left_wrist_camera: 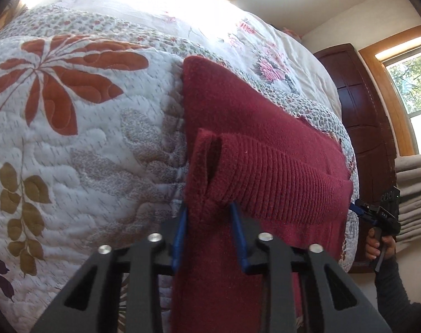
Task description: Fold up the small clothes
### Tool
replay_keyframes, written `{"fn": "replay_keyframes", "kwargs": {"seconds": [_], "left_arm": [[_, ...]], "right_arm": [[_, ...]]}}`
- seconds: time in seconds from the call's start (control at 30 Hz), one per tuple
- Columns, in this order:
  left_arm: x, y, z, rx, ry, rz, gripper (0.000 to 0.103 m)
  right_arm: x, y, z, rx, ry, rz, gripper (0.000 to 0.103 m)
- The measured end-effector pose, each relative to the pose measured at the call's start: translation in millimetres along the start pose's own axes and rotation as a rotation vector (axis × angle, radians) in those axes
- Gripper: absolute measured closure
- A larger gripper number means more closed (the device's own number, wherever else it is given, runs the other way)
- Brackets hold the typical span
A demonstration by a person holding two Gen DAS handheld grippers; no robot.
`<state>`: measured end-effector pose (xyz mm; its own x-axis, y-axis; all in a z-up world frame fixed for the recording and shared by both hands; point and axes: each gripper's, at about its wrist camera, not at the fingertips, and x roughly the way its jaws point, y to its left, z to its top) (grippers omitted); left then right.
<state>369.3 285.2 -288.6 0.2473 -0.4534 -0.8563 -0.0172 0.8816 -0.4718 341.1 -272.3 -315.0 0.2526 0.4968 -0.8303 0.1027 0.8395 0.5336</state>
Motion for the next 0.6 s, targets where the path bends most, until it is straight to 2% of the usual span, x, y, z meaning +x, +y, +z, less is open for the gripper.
{"fn": "replay_keyframes", "kwargs": {"seconds": [0.07,0.43,0.47,0.5,0.57,0.6], "left_arm": [[-3,-3,-2,0.014,-0.011,0.010,0.090],[-5,-8,-6,0.025,-0.049,0.008,0.092],[-3,-10,-7,0.022,-0.053,0.006,0.092],[-3,-9,-7,0.020,-0.057,0.006,0.092],[-5,-9,-8,0.017,-0.067,0.005,0.093],[-6,-10,-9,0.018,-0.074,0.008,0.093]], "right_arm": [[3,1,0,-0.011,0.001,0.000,0.035],[14,2,2,-0.061,0.007,-0.027,0.037],[16,2,2,-0.064,0.018,-0.013,0.046],[18,4,1,-0.068,0.027,-0.006,0.065],[20,9,-1,-0.082,0.039,-0.012,0.086],[18,11,-3,-0.091,0.032,-0.027,0.093]]}}
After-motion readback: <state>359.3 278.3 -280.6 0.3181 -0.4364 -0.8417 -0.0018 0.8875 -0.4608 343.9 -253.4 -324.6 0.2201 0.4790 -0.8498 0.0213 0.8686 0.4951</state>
